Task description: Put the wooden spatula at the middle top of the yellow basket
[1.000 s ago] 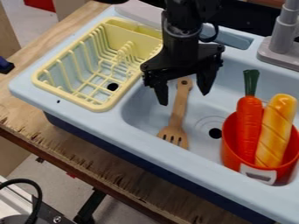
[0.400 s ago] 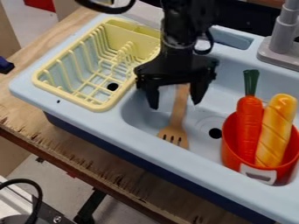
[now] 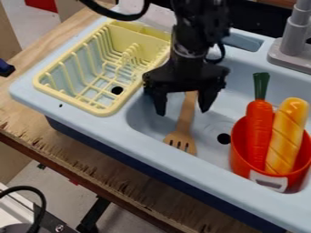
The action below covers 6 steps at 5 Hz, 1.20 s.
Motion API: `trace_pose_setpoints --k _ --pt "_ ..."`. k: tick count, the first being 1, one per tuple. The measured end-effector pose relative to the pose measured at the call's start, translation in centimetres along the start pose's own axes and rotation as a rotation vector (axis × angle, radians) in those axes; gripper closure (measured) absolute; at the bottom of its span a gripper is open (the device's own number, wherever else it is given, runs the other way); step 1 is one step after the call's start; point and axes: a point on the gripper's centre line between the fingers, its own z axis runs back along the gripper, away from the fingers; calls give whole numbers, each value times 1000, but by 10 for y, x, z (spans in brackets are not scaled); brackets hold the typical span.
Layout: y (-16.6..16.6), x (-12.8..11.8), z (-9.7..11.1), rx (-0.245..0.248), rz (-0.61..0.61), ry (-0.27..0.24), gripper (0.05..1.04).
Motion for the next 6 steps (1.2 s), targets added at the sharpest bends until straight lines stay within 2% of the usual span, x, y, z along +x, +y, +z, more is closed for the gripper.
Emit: trace_pose_setpoints --k 1,3,4,6 --pt "2 -1 -8 6 1 -9 88" --pt "4 -4 -17 -75 -2 -13 88" --pt "1 -3 -16 -135 26 15 87" --pt "-1 -2 -17 -180 48 22 87"
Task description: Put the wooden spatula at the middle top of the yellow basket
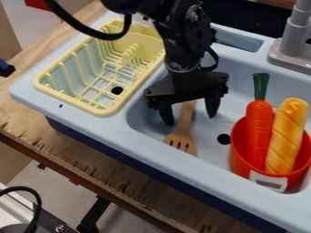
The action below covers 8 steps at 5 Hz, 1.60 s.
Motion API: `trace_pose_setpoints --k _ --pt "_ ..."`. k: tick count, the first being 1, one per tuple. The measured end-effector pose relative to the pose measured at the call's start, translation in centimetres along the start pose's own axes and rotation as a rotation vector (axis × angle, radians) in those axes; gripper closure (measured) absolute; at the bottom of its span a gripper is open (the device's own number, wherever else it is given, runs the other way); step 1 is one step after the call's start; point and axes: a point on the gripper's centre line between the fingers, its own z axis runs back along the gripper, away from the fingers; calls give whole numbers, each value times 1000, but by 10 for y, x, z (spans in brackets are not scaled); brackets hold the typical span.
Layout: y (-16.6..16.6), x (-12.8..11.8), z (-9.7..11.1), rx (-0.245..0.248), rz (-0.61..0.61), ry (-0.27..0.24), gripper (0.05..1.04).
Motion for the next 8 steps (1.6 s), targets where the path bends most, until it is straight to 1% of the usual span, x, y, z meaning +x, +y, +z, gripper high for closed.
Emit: trace_pose_setpoints --k 1,2,3,4,5,7,8 --pt "-2 2 3 -17 12 20 88" --pt "-2 3 3 -15 17 13 135" --pt "0 2 -1 -19 31 16 404" --pt "2 3 -3 -20 33 0 688" --pt "2 3 -5 -27 21 -13 812" --pt "2 1 -1 -35 37 -5 816" --pt "7 -4 9 -29 48 23 817"
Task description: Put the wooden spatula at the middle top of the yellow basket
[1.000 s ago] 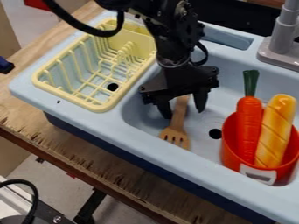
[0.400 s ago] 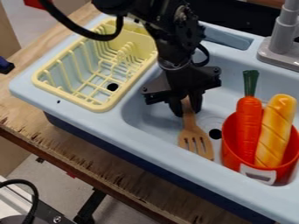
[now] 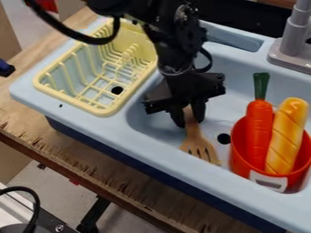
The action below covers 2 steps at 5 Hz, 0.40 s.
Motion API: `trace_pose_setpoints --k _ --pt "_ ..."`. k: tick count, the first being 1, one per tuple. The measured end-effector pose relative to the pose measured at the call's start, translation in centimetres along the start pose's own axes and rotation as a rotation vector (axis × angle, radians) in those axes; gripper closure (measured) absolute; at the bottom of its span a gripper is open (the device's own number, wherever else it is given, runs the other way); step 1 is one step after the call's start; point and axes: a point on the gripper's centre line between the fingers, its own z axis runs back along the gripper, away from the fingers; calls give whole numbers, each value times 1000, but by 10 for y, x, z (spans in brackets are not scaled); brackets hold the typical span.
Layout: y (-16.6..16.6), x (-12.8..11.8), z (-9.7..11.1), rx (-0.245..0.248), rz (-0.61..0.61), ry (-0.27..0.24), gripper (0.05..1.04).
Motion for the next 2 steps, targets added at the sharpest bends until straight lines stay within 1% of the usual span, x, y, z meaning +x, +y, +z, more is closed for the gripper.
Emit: trace_pose_setpoints --k 1,2 --pt "0 2 12 -17 -4 23 817" --pt "-1 2 20 -41 -22 56 829"
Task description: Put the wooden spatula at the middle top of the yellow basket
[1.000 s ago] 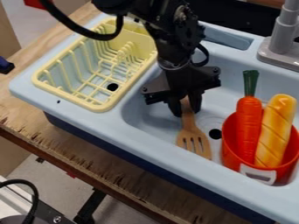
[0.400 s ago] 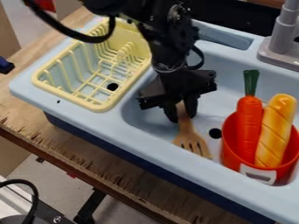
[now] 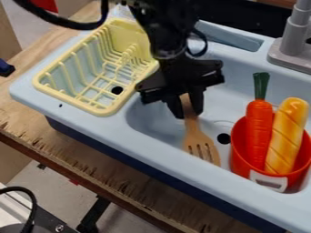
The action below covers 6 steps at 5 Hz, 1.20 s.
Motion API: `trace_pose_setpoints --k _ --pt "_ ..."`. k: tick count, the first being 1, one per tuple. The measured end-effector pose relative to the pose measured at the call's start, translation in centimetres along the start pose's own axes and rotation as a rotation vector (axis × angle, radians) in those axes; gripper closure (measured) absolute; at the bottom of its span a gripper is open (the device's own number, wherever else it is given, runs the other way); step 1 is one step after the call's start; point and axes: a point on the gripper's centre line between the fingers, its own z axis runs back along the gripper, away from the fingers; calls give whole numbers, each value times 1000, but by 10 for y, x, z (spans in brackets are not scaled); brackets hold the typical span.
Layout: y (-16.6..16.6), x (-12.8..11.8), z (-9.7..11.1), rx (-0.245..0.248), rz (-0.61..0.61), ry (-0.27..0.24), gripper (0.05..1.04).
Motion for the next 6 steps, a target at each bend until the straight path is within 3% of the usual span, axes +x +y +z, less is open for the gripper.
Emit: trace_pose_setpoints --k 2,5,6 --pt "-10 13 25 -40 25 41 836" --pt "-6 34 59 -91 56 -31 836" --pt "6 45 62 -75 75 -58 836"
